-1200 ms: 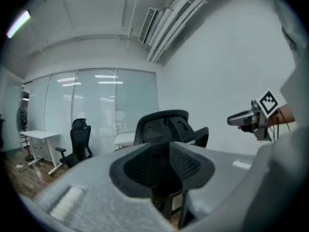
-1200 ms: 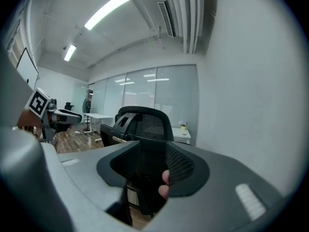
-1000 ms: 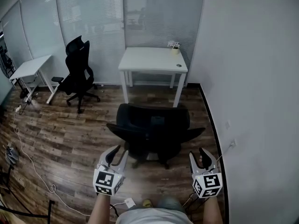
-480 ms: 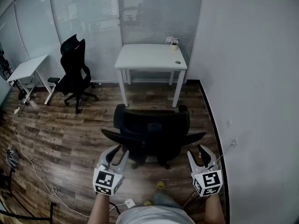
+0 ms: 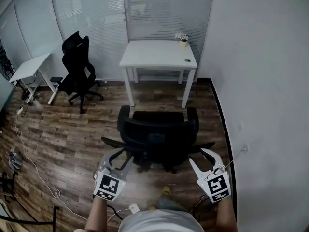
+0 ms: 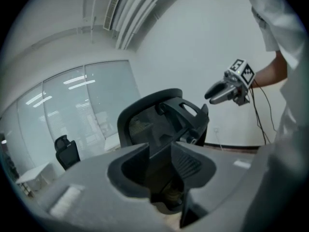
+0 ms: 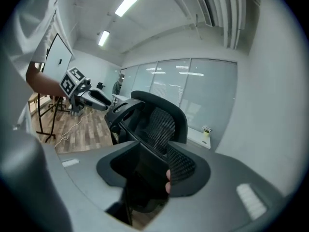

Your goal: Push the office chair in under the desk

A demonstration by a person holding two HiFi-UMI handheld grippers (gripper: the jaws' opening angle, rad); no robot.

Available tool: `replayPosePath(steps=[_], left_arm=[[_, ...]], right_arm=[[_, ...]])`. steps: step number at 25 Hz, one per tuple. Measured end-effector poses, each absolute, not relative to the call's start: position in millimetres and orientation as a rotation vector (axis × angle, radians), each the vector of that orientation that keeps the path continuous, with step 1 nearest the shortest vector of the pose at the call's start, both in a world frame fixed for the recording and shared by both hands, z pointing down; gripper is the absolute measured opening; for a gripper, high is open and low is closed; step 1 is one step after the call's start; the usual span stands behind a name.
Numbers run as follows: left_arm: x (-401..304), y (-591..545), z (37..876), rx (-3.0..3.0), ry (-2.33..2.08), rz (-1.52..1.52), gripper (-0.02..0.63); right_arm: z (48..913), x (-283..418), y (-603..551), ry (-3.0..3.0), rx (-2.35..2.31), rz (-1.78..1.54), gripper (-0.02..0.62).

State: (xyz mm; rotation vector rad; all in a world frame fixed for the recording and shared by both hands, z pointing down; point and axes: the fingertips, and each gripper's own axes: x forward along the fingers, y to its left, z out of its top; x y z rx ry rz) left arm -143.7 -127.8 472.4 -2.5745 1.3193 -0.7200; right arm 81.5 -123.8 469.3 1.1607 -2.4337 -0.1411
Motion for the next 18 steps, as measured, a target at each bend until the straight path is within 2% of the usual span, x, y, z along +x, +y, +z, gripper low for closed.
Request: replayPosePath(steps=[8, 18], left_arm=[[-141, -141, 495, -2.357, 1.068, -1.089, 0.155], [-135, -159, 515, -2.23, 0.801, -1.311, 0.192]], right_arm=[[489, 89, -134, -2.239, 0.933, -0.332, 0.158], [504, 97, -154, -2.037, 0.743, -0.487, 0.157]])
